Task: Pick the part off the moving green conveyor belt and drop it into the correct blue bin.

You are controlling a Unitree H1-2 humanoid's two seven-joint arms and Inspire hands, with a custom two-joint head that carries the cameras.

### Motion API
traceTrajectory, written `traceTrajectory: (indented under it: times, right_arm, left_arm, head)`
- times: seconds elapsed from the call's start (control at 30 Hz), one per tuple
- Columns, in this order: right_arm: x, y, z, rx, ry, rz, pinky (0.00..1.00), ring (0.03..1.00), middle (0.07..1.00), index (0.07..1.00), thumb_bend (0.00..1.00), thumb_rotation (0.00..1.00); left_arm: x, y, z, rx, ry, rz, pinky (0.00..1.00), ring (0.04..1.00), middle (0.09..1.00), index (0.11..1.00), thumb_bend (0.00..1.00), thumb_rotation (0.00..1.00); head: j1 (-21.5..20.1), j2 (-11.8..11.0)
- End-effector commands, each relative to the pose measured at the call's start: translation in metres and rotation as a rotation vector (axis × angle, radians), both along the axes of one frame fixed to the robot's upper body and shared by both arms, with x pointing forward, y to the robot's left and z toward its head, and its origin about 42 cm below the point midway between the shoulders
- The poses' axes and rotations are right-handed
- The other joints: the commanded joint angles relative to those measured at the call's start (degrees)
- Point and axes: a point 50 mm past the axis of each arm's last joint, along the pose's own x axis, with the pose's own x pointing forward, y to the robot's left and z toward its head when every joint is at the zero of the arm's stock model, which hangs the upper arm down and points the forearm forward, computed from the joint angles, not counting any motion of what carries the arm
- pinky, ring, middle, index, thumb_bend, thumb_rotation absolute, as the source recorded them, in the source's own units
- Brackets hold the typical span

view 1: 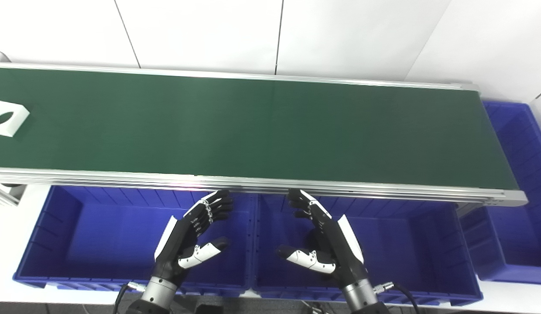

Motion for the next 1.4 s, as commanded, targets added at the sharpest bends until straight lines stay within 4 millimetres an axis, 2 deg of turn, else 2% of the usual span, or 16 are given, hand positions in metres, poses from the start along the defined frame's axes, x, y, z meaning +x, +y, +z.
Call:
traceTrajectory:
  times: [0.0,0.77,0.97,1.0,1.03,1.07,1.1,1.13,1.2,1.37]
  right_arm:
    - [0.004,0.006,0.010,0.043,-0.079,-0.001,0.77,0.832,0.850,0.877,0.66,0.49]
    - [0.005,0.006,0.009,0.049,-0.075,-0.002,0.77,0.830,0.850,0.879,0.67,0.51]
    - [0.006,0.003,0.006,0.053,-0.077,0.000,0.77,0.835,0.851,0.885,0.67,0.52]
    - [0.006,0.002,0.005,0.050,-0.078,0.001,0.77,0.835,0.851,0.886,0.67,0.53]
    - [0.006,0.001,0.004,0.048,-0.079,0.001,0.77,0.840,0.856,0.892,0.66,0.54]
    - [0.006,0.000,0.003,0.047,-0.078,0.002,0.77,0.842,0.858,0.895,0.66,0.55]
    - [0.006,-0.001,0.003,0.047,-0.078,0.002,0.77,0.847,0.862,0.901,0.66,0.56]
    - [0.006,-0.002,0.002,0.049,-0.078,0.001,0.77,0.848,0.862,0.901,0.66,0.56]
    - [0.007,-0.003,0.000,0.051,-0.080,-0.003,0.78,0.851,0.866,0.904,0.66,0.58]
    - [0.008,-0.003,-0.003,0.053,-0.080,-0.005,0.79,0.858,0.877,0.917,0.65,0.61]
  left_arm:
    - [0.004,0.002,0.008,0.001,-0.066,-0.009,0.76,0.783,0.804,0.829,0.78,0.56]
    - [0.005,0.002,0.008,0.003,-0.068,-0.008,0.76,0.781,0.800,0.827,0.78,0.55]
    - [0.006,0.000,0.008,0.030,-0.072,-0.010,0.74,0.774,0.791,0.822,0.79,0.55]
    - [0.006,0.000,0.008,0.033,-0.073,-0.013,0.74,0.773,0.791,0.822,0.79,0.55]
    - [0.006,-0.001,0.008,0.035,-0.074,-0.014,0.74,0.771,0.786,0.813,0.81,0.55]
    - [0.006,-0.002,0.009,0.035,-0.076,-0.015,0.74,0.769,0.784,0.809,0.82,0.55]
    - [0.006,-0.003,0.009,0.035,-0.078,-0.016,0.73,0.763,0.780,0.803,0.83,0.55]
    - [0.006,-0.003,0.010,0.035,-0.080,-0.018,0.73,0.762,0.779,0.803,0.84,0.55]
    - [0.005,-0.004,0.011,0.035,-0.083,-0.022,0.72,0.758,0.778,0.799,0.84,0.54]
    - [0.004,-0.002,0.017,0.039,-0.102,-0.019,0.71,0.749,0.775,0.792,0.86,0.50]
  head:
    - [0.08,0.06]
    - [1.30,-0.28]
    - [5.98,-1.61]
    - [8.37,-2.51]
    - [8.37,-2.51]
    - [10.81,-3.47]
    - [10.81,-3.47]
    - [13.20,-4.54]
    - [14.94,-5.44]
    - [16.80,-6.59]
